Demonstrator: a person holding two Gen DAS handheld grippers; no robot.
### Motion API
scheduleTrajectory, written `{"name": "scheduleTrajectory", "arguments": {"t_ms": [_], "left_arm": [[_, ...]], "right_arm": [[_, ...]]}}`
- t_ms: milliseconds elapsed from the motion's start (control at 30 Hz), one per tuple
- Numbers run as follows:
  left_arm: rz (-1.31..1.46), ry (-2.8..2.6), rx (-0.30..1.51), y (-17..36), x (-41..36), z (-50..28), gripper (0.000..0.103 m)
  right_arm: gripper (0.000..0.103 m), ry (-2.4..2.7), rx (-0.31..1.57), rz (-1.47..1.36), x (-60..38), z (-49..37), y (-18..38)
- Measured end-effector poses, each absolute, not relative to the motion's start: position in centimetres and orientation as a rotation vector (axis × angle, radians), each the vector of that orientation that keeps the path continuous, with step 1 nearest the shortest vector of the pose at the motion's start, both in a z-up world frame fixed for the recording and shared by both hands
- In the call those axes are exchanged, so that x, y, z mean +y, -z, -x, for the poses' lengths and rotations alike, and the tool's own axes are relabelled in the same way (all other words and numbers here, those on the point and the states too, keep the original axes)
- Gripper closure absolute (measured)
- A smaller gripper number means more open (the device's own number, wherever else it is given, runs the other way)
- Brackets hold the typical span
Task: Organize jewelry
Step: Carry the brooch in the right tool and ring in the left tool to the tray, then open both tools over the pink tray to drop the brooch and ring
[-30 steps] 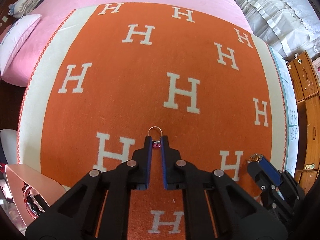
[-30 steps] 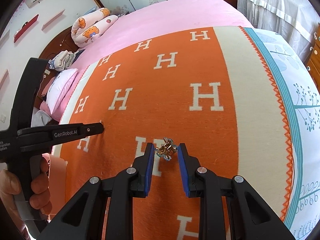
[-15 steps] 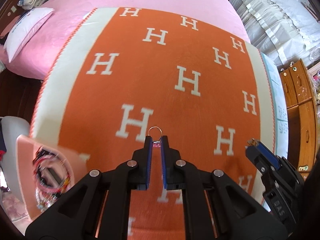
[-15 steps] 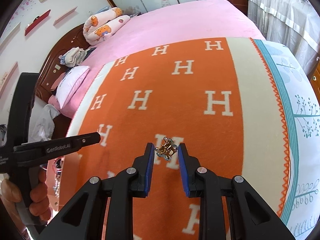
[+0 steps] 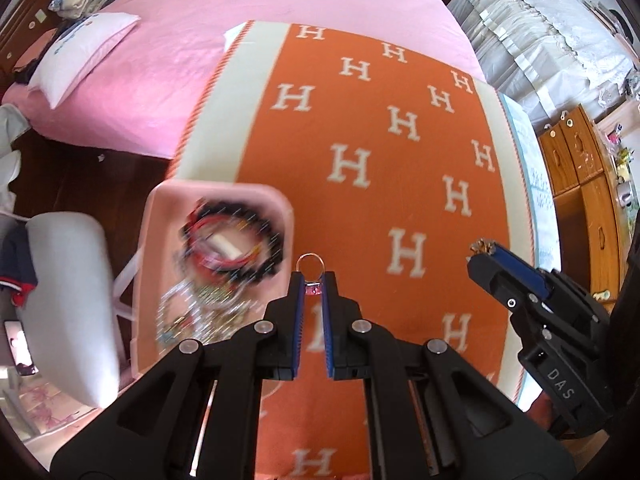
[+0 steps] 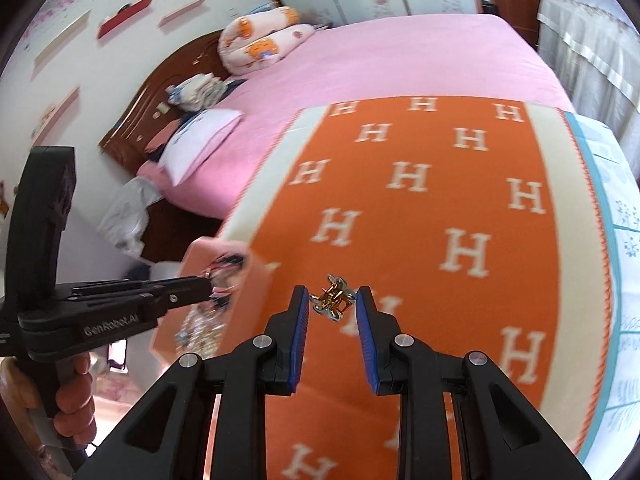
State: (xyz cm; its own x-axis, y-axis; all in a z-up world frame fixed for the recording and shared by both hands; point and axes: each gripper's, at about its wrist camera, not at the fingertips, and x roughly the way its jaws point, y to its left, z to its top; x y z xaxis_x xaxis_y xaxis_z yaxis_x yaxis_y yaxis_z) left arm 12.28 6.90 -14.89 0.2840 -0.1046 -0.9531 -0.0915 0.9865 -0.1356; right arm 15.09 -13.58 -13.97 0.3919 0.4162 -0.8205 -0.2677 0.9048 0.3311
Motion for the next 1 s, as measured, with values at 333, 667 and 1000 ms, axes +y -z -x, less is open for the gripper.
{"name": "scheduleTrajectory", "arguments": {"t_ms": [333, 667, 1000], "left_arm": [[0.159, -0.013, 1.303, 14.9, 12.5, -6.6, 0.097], [0.163, -0.030, 1.317, 15.7, 14.9, -5.6, 0.097], [0.179, -0.019, 1.276, 14.8, 16.2, -4.2, 0.053]], "right_arm": [[0.079, -0.575, 1.112, -0.088, -4.2, -10.2, 11.7], [0.079, -0.639, 1.177, -0.059, 1.5, -10.6, 11.4], [0.066, -0.642, 1.212, -0.005, 4.5, -10.5, 11.8]]}}
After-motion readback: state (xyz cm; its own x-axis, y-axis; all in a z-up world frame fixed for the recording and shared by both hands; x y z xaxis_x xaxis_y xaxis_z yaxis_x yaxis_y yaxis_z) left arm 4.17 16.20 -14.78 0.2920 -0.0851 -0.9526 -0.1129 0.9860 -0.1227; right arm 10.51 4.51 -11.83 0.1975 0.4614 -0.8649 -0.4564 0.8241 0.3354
